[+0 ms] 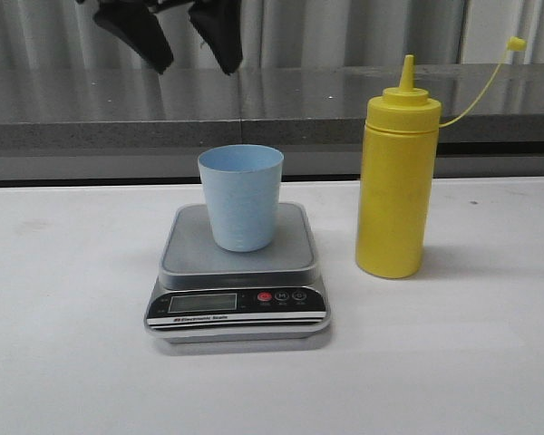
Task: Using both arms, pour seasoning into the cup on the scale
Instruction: 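Open the left gripper and raise it away from the cup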
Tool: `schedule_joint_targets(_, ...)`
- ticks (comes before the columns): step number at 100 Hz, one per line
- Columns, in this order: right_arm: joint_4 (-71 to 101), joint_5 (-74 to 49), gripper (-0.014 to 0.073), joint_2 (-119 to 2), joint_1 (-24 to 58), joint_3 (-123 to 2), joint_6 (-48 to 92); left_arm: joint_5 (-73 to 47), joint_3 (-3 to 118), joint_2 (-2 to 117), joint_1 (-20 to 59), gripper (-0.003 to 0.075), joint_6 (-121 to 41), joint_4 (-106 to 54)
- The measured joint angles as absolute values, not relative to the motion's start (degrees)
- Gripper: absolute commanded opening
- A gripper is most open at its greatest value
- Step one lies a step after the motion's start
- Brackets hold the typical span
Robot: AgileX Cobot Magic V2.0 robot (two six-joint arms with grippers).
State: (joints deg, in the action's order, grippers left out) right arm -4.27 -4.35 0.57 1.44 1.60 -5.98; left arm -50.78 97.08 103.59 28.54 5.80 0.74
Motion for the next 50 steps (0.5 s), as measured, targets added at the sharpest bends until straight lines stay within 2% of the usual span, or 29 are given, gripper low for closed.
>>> schedule_joint_targets(25,-4.3,-4.4,-0.0067,0.6,1.4,1.6,-6.0,-44.9,87.6,94.7,23.5,0.0524,8.1,2.8)
schedule_joint_targets(50,-4.3,-4.4,-0.0067,0.6,1.4,1.6,-6.0,-34.6,70.7,80.8,17.7,0.0524,9.4,3.0)
